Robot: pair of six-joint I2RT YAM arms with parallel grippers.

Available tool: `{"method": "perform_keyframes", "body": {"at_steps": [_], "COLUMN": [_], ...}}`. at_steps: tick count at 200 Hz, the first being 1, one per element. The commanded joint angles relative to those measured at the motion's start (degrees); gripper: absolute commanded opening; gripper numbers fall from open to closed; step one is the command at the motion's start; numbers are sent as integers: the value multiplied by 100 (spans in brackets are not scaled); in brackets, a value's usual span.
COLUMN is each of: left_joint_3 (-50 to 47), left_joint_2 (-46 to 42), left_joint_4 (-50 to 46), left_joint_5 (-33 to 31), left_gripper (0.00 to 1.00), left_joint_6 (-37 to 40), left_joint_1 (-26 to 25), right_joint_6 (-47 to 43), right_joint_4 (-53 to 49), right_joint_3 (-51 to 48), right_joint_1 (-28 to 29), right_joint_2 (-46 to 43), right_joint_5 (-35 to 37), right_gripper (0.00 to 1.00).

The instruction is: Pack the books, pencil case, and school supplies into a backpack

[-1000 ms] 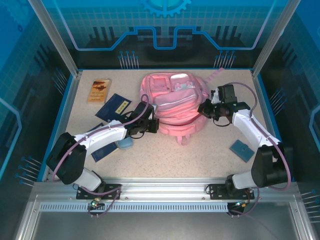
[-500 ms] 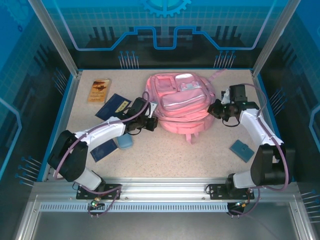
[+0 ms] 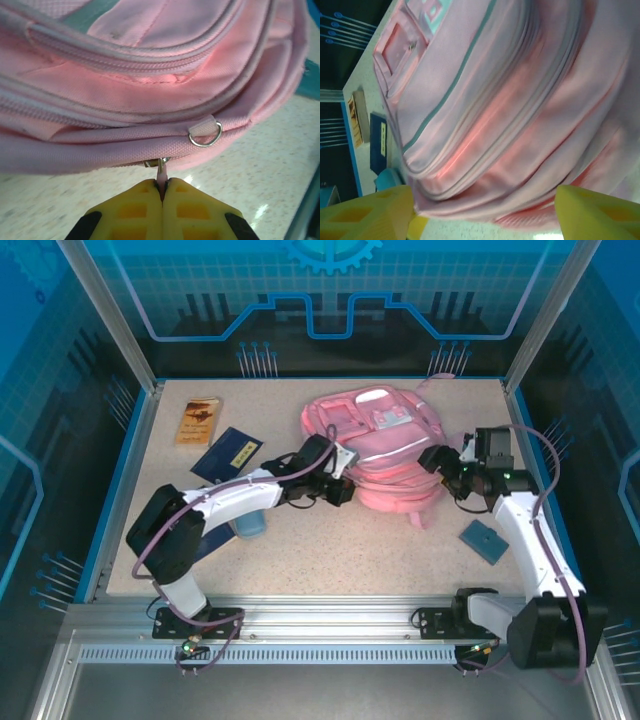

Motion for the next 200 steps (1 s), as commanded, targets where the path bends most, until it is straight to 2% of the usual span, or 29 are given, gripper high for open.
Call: {"method": "perform_keyframes", "body": {"at_steps": [1, 34, 62, 101, 128, 157, 200], "left_joint_3": [501, 748, 740, 676, 621, 540, 294], "left_joint_2": [247, 514, 528, 488, 434, 297, 108], "left_joint_4": [446, 430, 391, 341, 272, -67, -627], "left_joint_5": [297, 349, 331, 331, 241, -175, -244], "left_gripper": [0, 0, 0, 0, 0, 0, 0], "left_joint_6": [-213, -276, -232, -173, -94, 176, 557], "left_joint_1": [-163, -258, -279, -279, -272, -215, 467], "right_joint_6": [1275, 2240, 2547, 2473, 2313, 1997, 1457], "right_joint_4": [74, 560, 874, 1270, 1319, 1119, 756], "right_joint_3": [-542, -929, -1141, -1103, -1055, -1017, -848], "right_joint_1": [357, 743, 814, 835, 843, 835, 838], "right_joint_2": [-195, -304, -107, 407, 703, 703, 542], "right_joint_5": [-235, -207, -71, -51, 21, 428, 800], "right_gripper": [76, 73, 64, 51, 32, 13, 8]}}
